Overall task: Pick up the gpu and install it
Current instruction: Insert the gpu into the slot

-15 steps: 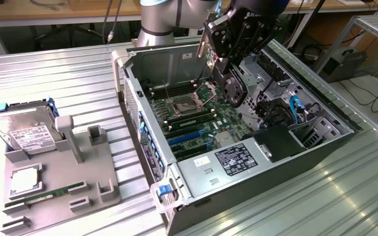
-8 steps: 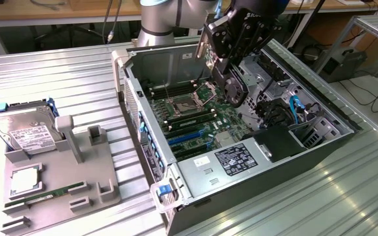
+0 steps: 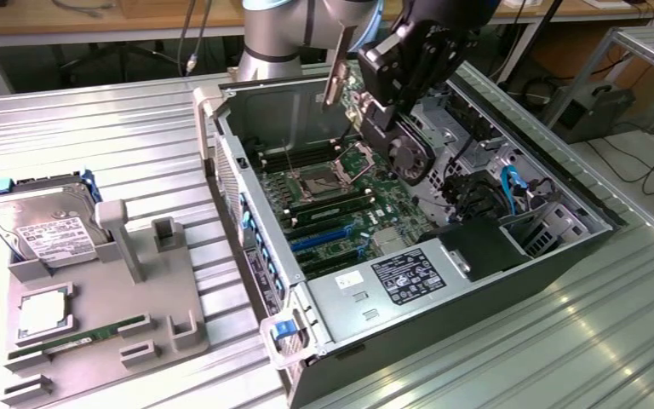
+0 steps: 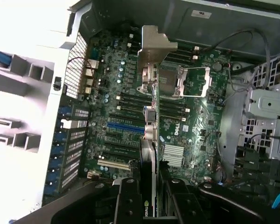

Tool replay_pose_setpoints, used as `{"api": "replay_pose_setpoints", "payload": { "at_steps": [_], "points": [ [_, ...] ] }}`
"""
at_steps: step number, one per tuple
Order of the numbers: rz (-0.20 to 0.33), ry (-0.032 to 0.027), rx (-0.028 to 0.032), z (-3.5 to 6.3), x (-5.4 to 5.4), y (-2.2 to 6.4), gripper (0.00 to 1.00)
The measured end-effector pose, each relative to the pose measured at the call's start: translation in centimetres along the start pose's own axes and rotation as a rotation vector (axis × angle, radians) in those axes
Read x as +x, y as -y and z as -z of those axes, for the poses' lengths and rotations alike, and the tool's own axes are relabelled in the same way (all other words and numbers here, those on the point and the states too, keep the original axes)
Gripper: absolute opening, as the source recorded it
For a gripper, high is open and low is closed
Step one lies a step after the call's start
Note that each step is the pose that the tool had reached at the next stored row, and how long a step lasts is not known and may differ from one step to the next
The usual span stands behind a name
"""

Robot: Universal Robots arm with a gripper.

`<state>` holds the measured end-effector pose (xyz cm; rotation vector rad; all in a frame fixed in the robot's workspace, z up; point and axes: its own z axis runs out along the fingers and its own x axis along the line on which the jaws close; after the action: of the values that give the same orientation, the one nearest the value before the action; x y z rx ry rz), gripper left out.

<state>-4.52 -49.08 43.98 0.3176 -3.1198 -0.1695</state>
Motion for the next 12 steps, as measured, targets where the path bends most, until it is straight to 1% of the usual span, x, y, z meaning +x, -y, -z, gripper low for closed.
{"api": "replay_pose_setpoints", "payload": {
  "at_steps": [4, 5, 6, 10, 12],
  "points": [
    [0.075, -0.0081, -0.0007, -0.09, 0.0, 0.01, 0.26],
    [0.105, -0.0114, -0.001, -0.13, 0.0, 0.01, 0.26],
    [0.123, -0.0134, -0.0012, -0.16, 0.0, 0.02, 0.26],
    [0.222, -0.024, -0.0021, -0.33, 0.0, 0.03, 0.26],
    [0.26, -0.0281, -0.0025, -0.4, 0.01, 0.04, 0.26]
  ]
}}
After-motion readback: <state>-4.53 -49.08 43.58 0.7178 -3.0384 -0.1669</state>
